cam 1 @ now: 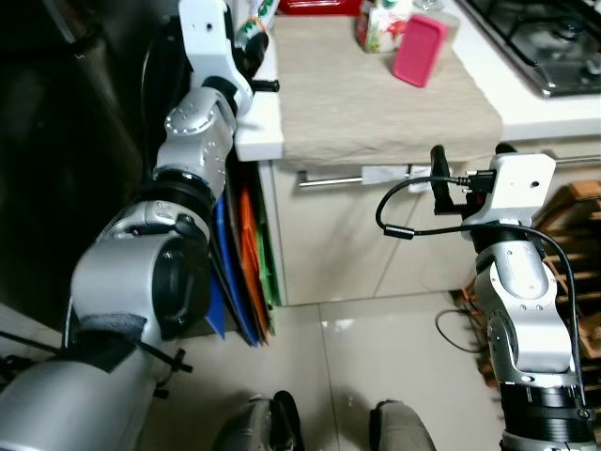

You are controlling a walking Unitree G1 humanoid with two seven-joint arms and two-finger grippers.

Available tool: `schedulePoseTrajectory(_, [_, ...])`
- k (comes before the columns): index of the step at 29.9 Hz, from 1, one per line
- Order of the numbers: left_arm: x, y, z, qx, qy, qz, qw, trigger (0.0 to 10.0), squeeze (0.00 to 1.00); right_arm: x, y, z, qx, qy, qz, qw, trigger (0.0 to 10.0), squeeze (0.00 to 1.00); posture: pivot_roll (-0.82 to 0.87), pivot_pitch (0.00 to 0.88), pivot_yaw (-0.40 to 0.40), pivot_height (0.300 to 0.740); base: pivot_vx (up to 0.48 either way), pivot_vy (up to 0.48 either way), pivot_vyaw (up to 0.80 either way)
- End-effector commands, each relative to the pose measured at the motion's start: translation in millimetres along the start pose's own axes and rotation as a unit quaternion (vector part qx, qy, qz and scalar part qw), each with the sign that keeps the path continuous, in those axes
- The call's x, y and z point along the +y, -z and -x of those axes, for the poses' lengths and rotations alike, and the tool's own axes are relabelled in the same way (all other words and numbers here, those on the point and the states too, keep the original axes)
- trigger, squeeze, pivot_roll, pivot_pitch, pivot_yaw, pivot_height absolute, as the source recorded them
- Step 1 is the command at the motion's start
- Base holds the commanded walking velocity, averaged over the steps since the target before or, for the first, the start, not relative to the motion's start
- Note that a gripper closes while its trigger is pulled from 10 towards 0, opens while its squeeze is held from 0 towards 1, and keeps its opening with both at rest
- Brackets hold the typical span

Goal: Restocking fridge

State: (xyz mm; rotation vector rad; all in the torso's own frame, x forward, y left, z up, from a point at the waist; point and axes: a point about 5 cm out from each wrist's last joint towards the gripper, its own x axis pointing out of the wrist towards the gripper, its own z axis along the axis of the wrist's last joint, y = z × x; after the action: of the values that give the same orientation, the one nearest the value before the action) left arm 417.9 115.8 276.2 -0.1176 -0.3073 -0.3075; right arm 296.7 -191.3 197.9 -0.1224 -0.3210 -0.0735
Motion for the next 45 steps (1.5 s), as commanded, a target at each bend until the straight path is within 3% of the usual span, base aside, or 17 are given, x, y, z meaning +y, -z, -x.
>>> schedulePoseTrajectory(1, [-10.7, 4, 9.2, -0.015, 0.028, -0.006, 0.999, 0.0, 0.0, -9.2, -9, 7.1, -0.028, 0.027, 0.009, 0.999, 10.0, 0.0, -0.21, 0.057, 0.097, 0.723, 0.0, 0.0, 0.0])
schedulePoseTrajectory(5, [-29.3, 21, 35.9, -0.02, 0.064, -0.022, 0.998, 0.0, 0.0, -11.6, -1, 16.2, -0.016, 0.031, 0.019, 0.999, 10.0, 0.0, -0.2, 0.057, 0.092, 0.723, 0.0, 0.0, 0.0])
schedulePoseTrajectory(6, [-29.3, 21, 35.9, -0.02, 0.064, -0.022, 0.998, 0.0, 0.0, -11.6, -1, 16.2, -0.016, 0.031, 0.019, 0.999, 10.0, 0.0, -0.2, 0.057, 0.092, 0.723, 0.0, 0.0, 0.0])
schedulePoseTrajectory(10, [-51.3, 44, 67.5, -0.012, 0.068, -0.008, 0.998, 0.0, 0.0, -6.8, 12, 17.5, 0.007, 0.027, 0.01, 1.0, 10.0, 0.0, -0.19, 0.052, 0.086, 0.723, 0.0, 0.0, 0.0])
schedulePoseTrajectory(11, [-55.2, 49, 73.8, -0.005, 0.065, -0.015, 0.998, 4.9, 0.0, -4.8, 15, 17.3, 0.011, 0.024, 0.007, 1.0, 10.0, 0.0, -0.19, 0.051, 0.085, 0.723, 0.0, 0.0, 0.0])
schedulePoseTrajectory(12, [-58.9, 55, 79.3, 0.001, 0.058, 0.003, 0.998, 10.0, 0.0, -1.6, 16, 16.8, 0.015, 0.018, 0.003, 1.0, 10.0, 0.0, -0.19, 0.048, 0.08, 0.723, 0.0, 0.0, 0.0])
schedulePoseTrajectory(16, [-62.7, 61, 91.2, 0.009, 0.044, 0.029, 0.999, 10.0, 0.0, 4.8, 19, 15.8, 0.02, 0.005, -0.002, 1.0, 10.0, 0.0, -0.19, 0.044, 0.074, 0.723, 0.0, -0.24, 0.0])
schedulePoseTrajectory(27, [-70.6, 65, 99.4, 0.023, 0.064, 0.023, 0.997, 10.0, 0.0, 2.6, 22, 12.1, 0.02, 0.002, 0.002, 1.0, 10.0, 0.0, -0.2, 0.039, 0.079, 0.723, 0.0, -0.48, 0.0])
schedulePoseTrajectory(45, [-70.8, 58, 112.5, 0.005, 0.067, 0.071, 0.995, 10.0, 0.0, -5.8, 27, 14.4, 0.024, 0.003, 0.025, 0.999, 10.0, 0.0, -0.2, 0.038, 0.073, 0.723, 0.0, -0.471, 0.0])
